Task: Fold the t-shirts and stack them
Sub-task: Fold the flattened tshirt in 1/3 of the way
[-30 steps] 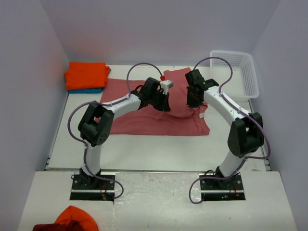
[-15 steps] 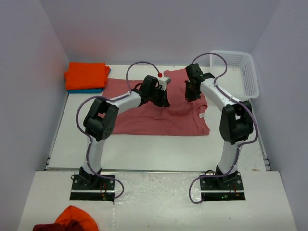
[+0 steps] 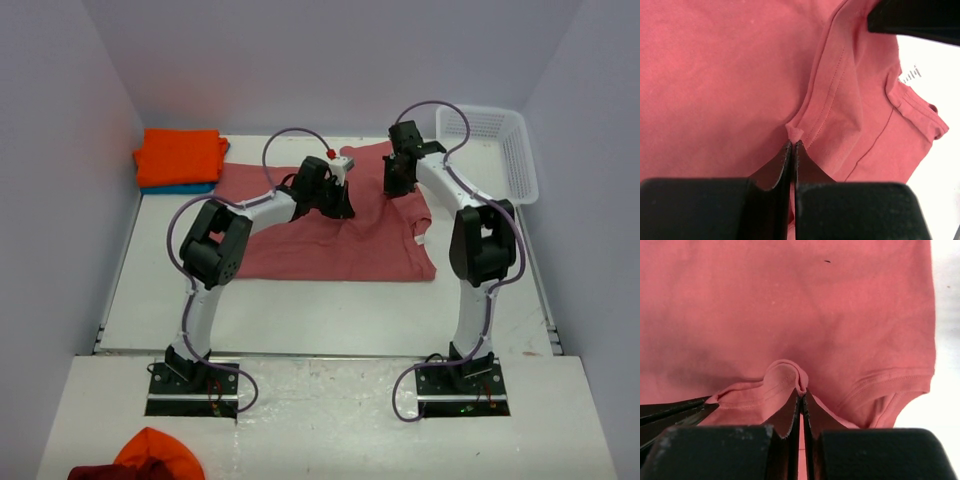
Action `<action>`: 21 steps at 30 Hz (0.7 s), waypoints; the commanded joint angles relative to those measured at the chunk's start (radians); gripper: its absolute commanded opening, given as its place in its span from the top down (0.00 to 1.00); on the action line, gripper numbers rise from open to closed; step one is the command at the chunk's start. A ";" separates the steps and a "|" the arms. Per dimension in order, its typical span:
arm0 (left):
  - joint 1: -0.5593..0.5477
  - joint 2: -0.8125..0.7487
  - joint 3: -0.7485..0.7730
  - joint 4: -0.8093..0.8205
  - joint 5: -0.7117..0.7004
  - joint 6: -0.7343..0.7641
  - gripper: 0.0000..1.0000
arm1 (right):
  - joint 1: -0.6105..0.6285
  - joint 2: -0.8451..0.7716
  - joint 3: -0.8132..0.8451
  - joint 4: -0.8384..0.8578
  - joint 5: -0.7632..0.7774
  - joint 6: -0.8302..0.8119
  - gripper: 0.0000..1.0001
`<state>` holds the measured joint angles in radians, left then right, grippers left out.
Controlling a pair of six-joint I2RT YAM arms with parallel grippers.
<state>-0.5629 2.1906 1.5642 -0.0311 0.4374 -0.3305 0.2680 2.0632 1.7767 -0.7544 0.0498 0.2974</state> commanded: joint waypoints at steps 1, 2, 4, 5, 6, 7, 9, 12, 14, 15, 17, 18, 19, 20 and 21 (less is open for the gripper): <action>0.008 0.005 0.020 0.082 -0.026 -0.025 1.00 | -0.012 0.017 0.041 0.007 -0.033 -0.032 1.00; 0.009 0.001 0.011 0.091 -0.046 -0.028 1.00 | -0.012 0.018 0.035 0.007 -0.028 -0.033 1.00; 0.009 -0.005 -0.001 0.099 -0.058 -0.025 1.00 | -0.018 0.025 0.030 0.009 -0.027 -0.034 1.00; 0.009 -0.008 -0.006 0.100 -0.072 -0.024 1.00 | -0.021 0.025 0.024 0.007 -0.027 -0.034 1.00; 0.009 -0.011 -0.013 0.109 -0.075 -0.022 1.00 | -0.024 0.025 0.023 0.009 -0.025 -0.038 1.00; 0.011 -0.014 -0.018 0.109 -0.084 -0.022 1.00 | -0.026 0.026 0.021 0.007 -0.024 -0.038 1.00; 0.014 -0.025 -0.042 0.129 -0.114 -0.033 1.00 | -0.032 0.025 0.018 0.007 -0.019 -0.038 1.00; 0.015 -0.040 -0.078 0.163 -0.132 -0.050 1.00 | -0.038 0.015 0.015 0.009 -0.018 -0.037 1.00; 0.017 -0.060 -0.098 0.184 -0.152 -0.054 1.00 | -0.044 0.012 0.018 0.007 -0.019 -0.037 1.00; 0.017 -0.064 -0.107 0.183 -0.166 -0.056 1.00 | -0.046 0.012 0.018 0.007 -0.021 -0.037 1.00; 0.015 -0.090 -0.130 0.200 -0.190 -0.064 1.00 | -0.047 0.011 0.015 0.009 -0.031 -0.038 1.00; 0.015 -0.098 -0.142 0.209 -0.200 -0.068 1.00 | -0.049 0.012 0.013 0.007 -0.030 -0.037 1.00; 0.017 -0.106 -0.151 0.218 -0.209 -0.074 1.00 | -0.049 0.014 0.012 0.009 -0.027 -0.037 1.00; 0.017 -0.112 -0.159 0.220 -0.229 -0.076 1.00 | -0.050 0.014 0.009 0.007 -0.028 -0.037 1.00; 0.017 -0.117 -0.165 0.224 -0.229 -0.074 1.00 | -0.050 0.014 0.006 0.007 -0.025 -0.035 1.00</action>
<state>-0.5556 2.1643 1.4124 0.1074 0.2657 -0.3870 0.2234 2.0914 1.7779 -0.7544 0.0334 0.2783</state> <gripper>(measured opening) 0.008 0.007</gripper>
